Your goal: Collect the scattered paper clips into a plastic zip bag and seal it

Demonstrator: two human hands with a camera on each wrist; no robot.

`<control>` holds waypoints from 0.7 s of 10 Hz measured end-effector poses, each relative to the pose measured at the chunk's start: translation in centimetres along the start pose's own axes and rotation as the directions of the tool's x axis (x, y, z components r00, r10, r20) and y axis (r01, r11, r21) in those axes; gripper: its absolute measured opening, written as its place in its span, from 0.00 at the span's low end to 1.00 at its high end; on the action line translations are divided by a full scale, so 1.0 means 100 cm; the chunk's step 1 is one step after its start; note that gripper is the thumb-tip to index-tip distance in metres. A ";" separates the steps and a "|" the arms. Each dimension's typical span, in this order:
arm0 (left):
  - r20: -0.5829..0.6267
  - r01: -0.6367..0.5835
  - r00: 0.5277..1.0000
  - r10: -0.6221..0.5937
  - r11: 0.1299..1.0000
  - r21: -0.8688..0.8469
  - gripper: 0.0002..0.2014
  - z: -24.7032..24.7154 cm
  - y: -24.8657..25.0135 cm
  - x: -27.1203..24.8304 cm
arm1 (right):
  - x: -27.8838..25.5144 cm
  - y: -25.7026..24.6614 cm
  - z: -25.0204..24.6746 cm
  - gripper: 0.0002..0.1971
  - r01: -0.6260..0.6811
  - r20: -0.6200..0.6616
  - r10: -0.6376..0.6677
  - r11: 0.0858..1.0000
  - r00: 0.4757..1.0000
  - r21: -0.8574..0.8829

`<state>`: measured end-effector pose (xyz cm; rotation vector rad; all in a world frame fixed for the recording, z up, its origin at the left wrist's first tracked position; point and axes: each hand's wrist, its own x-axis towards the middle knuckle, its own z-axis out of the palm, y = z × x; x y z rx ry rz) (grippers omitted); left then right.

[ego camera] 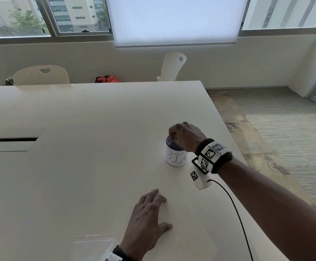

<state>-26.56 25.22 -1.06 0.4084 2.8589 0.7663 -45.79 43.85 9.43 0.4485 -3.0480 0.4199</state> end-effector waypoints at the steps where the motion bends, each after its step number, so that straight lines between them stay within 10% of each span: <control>1: 0.009 0.008 1.000 -0.009 1.000 0.010 0.33 0.000 0.001 0.001 | -0.001 -0.001 -0.002 0.07 -0.018 -0.033 0.018 1.000 0.999 -0.025; 7: 0.034 0.046 0.998 -0.046 0.999 -0.002 0.32 -0.007 0.008 -0.001 | -0.035 -0.013 -0.010 0.10 0.033 -0.273 -0.030 0.999 0.961 0.005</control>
